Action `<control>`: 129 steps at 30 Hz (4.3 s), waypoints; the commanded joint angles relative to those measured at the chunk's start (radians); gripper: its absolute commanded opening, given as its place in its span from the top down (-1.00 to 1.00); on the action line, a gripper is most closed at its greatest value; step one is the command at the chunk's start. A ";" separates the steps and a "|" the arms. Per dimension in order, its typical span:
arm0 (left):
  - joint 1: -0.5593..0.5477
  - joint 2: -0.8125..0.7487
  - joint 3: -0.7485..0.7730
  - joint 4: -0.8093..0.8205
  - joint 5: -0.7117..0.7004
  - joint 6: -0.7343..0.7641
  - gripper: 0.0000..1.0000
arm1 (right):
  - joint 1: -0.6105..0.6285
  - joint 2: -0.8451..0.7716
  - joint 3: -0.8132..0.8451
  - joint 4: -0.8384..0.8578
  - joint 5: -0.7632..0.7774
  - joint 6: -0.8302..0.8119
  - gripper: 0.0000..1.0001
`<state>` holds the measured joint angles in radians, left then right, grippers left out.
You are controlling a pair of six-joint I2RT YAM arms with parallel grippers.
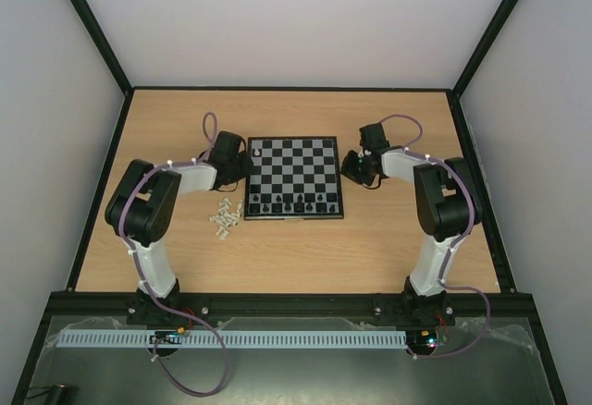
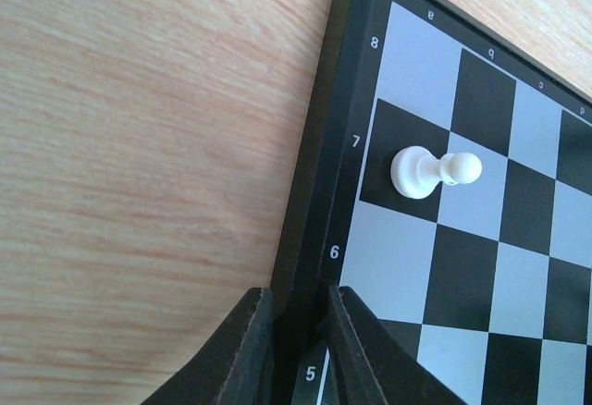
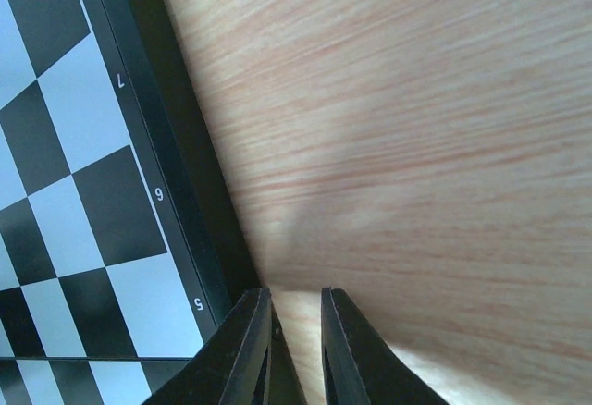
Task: Set up the chess pieces on the board
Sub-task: Move the chessboard to the center of the board, then pick up the chess piece at the center of the board.
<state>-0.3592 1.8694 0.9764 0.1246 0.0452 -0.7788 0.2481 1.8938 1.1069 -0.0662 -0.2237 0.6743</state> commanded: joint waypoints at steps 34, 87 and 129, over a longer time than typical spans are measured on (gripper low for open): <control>-0.212 -0.161 -0.115 -0.063 -0.049 -0.076 0.63 | 0.031 -0.331 -0.304 -0.004 -0.016 0.007 0.60; -0.078 -1.051 -0.219 -0.328 -0.145 0.086 -0.99 | 0.022 -0.740 -0.254 -0.273 -0.074 -0.051 -0.97; -0.057 -0.804 -0.270 -0.047 -0.007 0.093 -0.99 | 0.051 -0.754 -0.263 -0.268 -0.066 -0.079 -0.97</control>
<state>-0.4381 1.0412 0.6853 0.0372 0.0257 -0.7025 0.2951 1.1290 0.7940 -0.3092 -0.2836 0.6136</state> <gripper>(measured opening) 0.995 0.986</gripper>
